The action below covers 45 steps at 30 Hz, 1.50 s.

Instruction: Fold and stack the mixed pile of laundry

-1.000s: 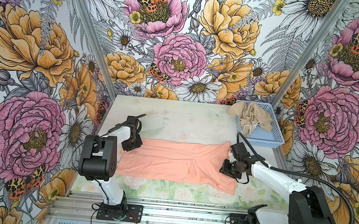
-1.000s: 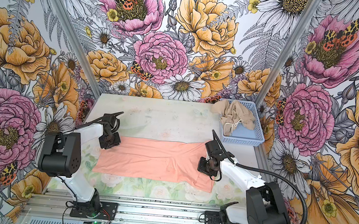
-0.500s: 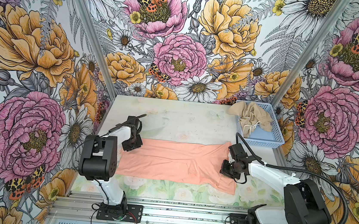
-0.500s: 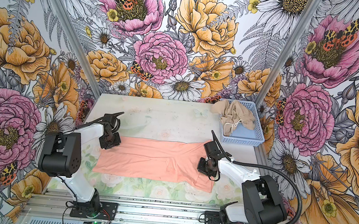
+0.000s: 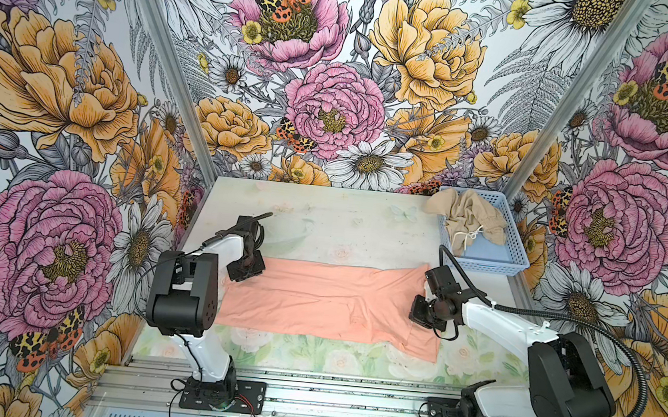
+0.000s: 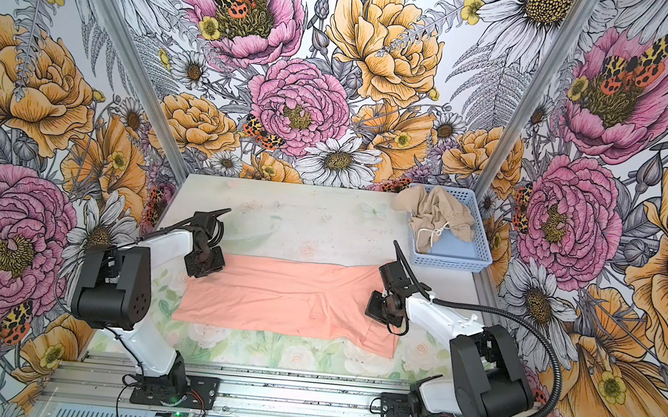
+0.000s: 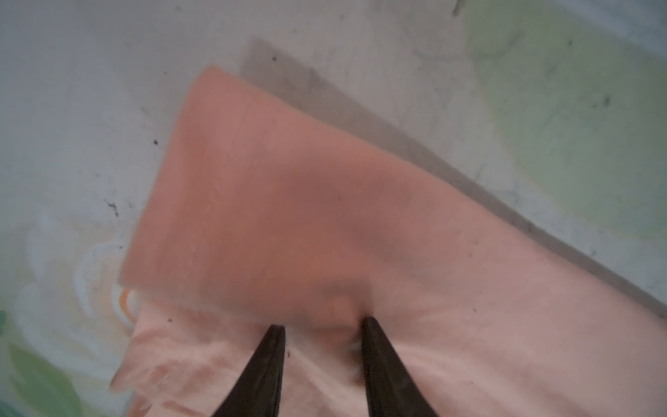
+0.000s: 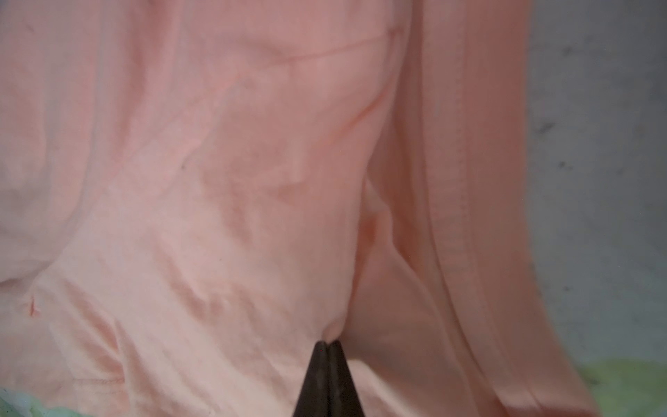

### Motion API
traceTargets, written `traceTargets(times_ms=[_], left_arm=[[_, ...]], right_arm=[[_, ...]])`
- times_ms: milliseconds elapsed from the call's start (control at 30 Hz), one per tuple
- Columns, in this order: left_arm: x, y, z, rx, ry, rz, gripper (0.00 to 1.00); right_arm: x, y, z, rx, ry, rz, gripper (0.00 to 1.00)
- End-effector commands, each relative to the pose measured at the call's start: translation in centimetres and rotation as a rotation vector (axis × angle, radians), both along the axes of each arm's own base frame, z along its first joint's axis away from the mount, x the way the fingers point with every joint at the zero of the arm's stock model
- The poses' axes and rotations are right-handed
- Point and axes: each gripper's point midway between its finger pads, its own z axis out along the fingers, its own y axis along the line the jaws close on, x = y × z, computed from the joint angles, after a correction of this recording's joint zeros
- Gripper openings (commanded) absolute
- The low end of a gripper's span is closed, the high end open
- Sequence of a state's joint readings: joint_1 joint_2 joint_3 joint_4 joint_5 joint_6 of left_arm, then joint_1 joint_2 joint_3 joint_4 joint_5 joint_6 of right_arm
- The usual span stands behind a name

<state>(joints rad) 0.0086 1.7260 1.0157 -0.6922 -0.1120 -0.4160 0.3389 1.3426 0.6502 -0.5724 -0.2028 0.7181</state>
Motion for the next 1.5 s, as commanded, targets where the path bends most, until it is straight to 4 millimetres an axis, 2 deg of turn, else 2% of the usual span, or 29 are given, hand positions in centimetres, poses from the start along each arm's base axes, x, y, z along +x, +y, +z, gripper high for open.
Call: traceTargets(times_ms=[0, 333, 367, 467, 533, 700, 833, 1000, 1467], left_arm=[[-1.5, 0.1, -1.5, 0.015, 0.074, -0.012, 0.37], [-1.5, 0.1, -1.5, 0.013, 0.075, -0.013, 0.37], [-1.6, 0.2, -1.5, 0.012, 0.075, -0.012, 0.37], [-1.5, 0.1, -1.3, 0.009, 0.069, -0.012, 0.37], [-1.4, 0.0, -1.1, 0.008, 0.064, -0.013, 0.37], [-0.9, -0.3, -0.4, 0.000, 0.036, -0.018, 0.37], [-0.4, -0.6, 0.6, -0.006, 0.008, -0.022, 0.37], [-0.1, -0.9, 1.0, -0.012, -0.002, -0.029, 0.37], [-0.4, -0.9, 0.3, -0.007, 0.019, -0.034, 0.37]], right_arm=[[-0.7, -1.0, 0.5, -0.032, -0.009, -0.016, 0.00], [-1.8, -1.5, -0.2, -0.049, 0.041, 0.001, 0.00], [-1.5, -1.5, 0.1, -0.041, 0.032, 0.001, 0.03], [-0.1, -1.8, 2.0, -0.017, -0.027, -0.023, 0.18], [1.1, -2.6, 3.2, -0.002, -0.066, -0.054, 0.24], [4.3, -4.3, 4.6, -0.018, -0.115, -0.073, 0.28], [6.7, -3.9, 4.8, -0.005, -0.144, -0.057, 0.29], [8.6, -3.2, 3.7, 0.018, -0.138, -0.055, 0.29], [7.7, -2.1, 1.7, 0.063, -0.071, -0.064, 0.27]])
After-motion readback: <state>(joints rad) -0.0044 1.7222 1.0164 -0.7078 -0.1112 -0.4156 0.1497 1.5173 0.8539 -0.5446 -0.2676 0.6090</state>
